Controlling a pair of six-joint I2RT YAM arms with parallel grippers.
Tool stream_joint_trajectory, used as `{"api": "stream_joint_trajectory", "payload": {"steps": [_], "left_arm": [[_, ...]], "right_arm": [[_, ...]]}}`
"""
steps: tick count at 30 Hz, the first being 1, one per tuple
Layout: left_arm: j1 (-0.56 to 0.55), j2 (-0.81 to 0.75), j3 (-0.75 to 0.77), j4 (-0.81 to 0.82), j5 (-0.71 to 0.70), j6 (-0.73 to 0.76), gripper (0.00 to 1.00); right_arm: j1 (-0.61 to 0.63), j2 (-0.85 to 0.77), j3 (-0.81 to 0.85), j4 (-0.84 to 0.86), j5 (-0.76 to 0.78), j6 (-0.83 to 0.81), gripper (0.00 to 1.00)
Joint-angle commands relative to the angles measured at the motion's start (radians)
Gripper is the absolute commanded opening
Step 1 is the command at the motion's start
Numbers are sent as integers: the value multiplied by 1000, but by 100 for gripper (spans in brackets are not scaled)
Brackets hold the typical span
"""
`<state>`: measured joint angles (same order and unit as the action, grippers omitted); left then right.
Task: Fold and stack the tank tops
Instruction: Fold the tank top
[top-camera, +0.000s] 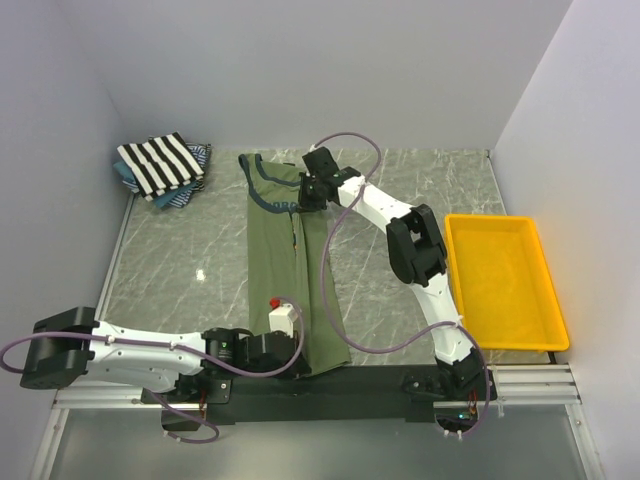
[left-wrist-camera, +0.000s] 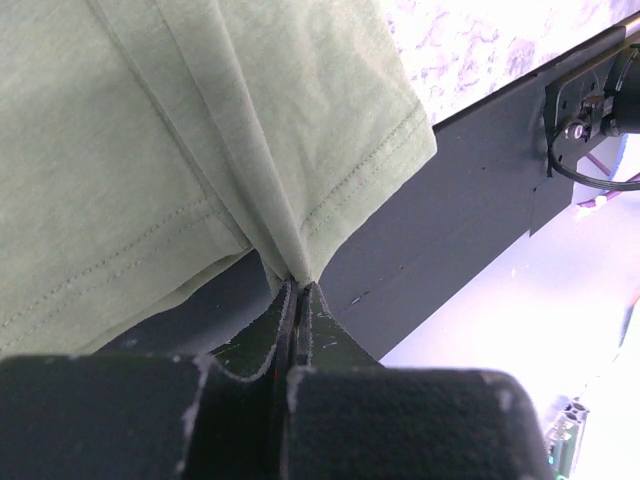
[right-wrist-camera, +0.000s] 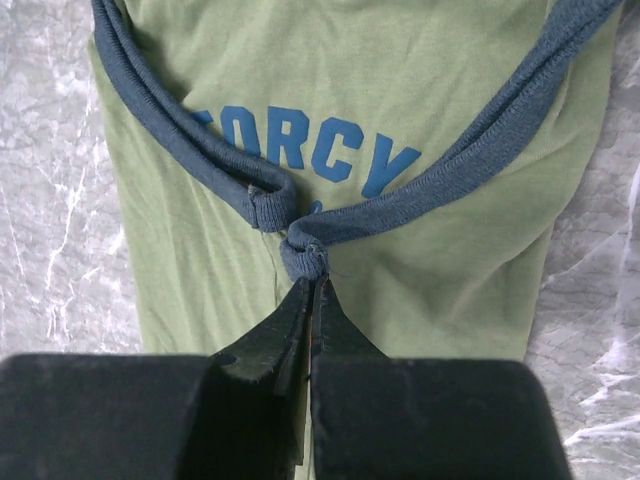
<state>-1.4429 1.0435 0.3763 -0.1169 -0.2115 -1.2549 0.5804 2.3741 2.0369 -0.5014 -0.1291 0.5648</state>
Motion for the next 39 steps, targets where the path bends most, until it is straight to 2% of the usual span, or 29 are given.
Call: {"api": "stream_joint_trajectory", "payload": {"steps": [1,25,27,28,30,31,34,39], "left_arm": [[-2,-20,-19,25,38,-51,1],[-2,-56,-53,-32,17,-127,1],[-2,-65,-56,-39,18,-129,1],[-2,-72,-53,-44,11,-130,7],[-2,-86,-47,-69,8,-130,15],[-4,-106,-33,-85,-6,-129,28],[-5,-173,18,-185,-61,-132,43],[-5,-312,127,-513,-224,-214,48]], "right_arm": [[6,2,52,58,31,23,0],[25,59,69,165,2,55,0],[25,60,69,170,-3,53,6],[26,57,66,172,-6,52,15],[26,47,57,179,-17,49,24],[24,28,46,185,-23,46,30],[24,-28,34,178,-23,21,38],[-2,-200,-32,153,6,0,43]]}}
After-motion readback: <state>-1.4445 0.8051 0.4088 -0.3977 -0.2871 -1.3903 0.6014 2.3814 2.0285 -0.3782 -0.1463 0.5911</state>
